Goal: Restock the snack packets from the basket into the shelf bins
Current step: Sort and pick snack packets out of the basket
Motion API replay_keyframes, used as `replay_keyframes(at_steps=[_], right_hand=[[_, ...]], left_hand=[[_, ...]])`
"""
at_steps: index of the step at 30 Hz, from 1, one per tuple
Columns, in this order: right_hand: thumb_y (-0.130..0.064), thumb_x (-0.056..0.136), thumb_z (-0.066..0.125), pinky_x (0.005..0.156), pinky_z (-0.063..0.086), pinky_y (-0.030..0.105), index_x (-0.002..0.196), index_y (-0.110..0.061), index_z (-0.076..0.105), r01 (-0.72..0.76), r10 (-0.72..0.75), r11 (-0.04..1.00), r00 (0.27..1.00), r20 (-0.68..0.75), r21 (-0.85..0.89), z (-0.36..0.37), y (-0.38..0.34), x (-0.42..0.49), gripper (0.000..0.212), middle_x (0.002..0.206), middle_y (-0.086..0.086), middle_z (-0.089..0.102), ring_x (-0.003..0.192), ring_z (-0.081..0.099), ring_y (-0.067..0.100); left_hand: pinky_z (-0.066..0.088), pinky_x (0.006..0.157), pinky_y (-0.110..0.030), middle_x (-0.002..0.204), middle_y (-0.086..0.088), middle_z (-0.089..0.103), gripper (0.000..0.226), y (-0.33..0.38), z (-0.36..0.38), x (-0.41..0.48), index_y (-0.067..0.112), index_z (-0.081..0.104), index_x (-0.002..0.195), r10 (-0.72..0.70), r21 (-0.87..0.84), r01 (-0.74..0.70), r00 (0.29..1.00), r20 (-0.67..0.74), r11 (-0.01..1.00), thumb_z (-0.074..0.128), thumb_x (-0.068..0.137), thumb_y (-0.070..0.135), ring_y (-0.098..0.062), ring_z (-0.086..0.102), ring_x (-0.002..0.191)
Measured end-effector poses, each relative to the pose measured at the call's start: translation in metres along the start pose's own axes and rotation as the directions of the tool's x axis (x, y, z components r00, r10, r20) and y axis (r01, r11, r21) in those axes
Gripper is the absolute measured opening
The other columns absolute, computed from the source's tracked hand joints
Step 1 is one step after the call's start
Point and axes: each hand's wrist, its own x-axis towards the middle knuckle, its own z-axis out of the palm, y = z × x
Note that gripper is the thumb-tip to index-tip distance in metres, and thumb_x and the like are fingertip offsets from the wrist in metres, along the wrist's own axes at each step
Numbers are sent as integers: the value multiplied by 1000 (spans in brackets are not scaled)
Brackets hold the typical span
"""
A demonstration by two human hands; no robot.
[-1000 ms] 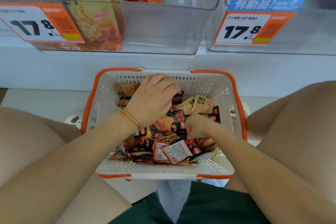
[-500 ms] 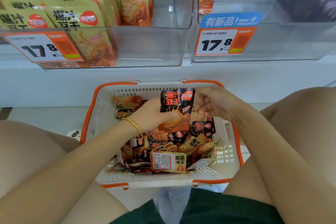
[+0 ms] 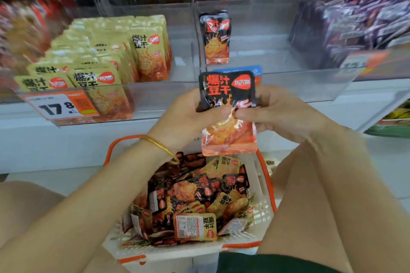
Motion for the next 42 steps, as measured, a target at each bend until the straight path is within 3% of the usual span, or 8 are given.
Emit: replay_keyframes(at_steps=[5,9,16,21,29,33,39,42], right_hand=[[-16,71,67,54,56,25,81,-13,65,56,-38,994,983,-178,97,-37,-61,10,11,68,-2,69,58,65,8],[-12,87,63,60,59,30,92,-12,62,-2,29,997,935,-353,77,-74,-83,67,5,78,3,71,62,68,11],[-14,79,76,53,42,19,94,-11,62,-327,127,878,864,-487,-351,-93,-48,170,21,79,4,59,72,51,15],[-14,79,75,86,55,40,114,-3,61,-384,122,764,875,-469,-518,-97,-25,205,38,101,17,69,85,68,27],[-13,82,71,83,56,41,77,-14,48,-403,32,707,839,-544,-581,-92,-17,235,23,101,16,70,84,69,30],[-17,76,77,87,54,42,99,-6,44,-414,51,795,773,-632,-442,-88,-15,251,41,110,17,64,99,65,33],[-22,83,72,65,56,34,72,-6,46,-497,188,779,767,-614,-383,-87,-14,250,33,86,17,68,54,61,24],[-24,80,75,72,58,37,76,-5,47,-502,199,775,771,-605,-384,-85,-12,250,34,90,18,70,58,63,27]], left_hand=[[43,56,-18,70,10,53,11,44,-7,34,24,53,81,218,276,-153,951,-221,949,57,88,31,-2,51,60],[35,84,-31,91,1,58,29,41,-28,66,14,63,92,485,829,-174,865,-129,531,46,84,36,-21,54,89],[20,109,-39,147,-2,40,64,25,-29,98,16,59,122,221,959,-20,974,-45,283,20,83,48,-18,25,141],[25,109,-49,136,-6,54,65,9,-36,102,12,67,109,257,971,-44,966,-19,236,16,83,43,-21,38,136],[35,105,-49,130,-12,58,53,-1,-39,108,8,68,106,298,965,-77,955,-2,252,27,87,36,-28,50,126],[36,105,-46,130,-13,58,50,-4,-40,109,7,67,108,323,966,-88,947,5,244,30,88,33,-28,53,123],[38,105,-46,129,-15,58,45,-10,-39,109,4,66,108,390,964,-107,921,4,242,33,89,29,-30,53,123],[36,106,-45,129,-15,58,43,-14,-39,110,4,66,108,412,964,-111,911,2,241,34,90,28,-29,52,124]])
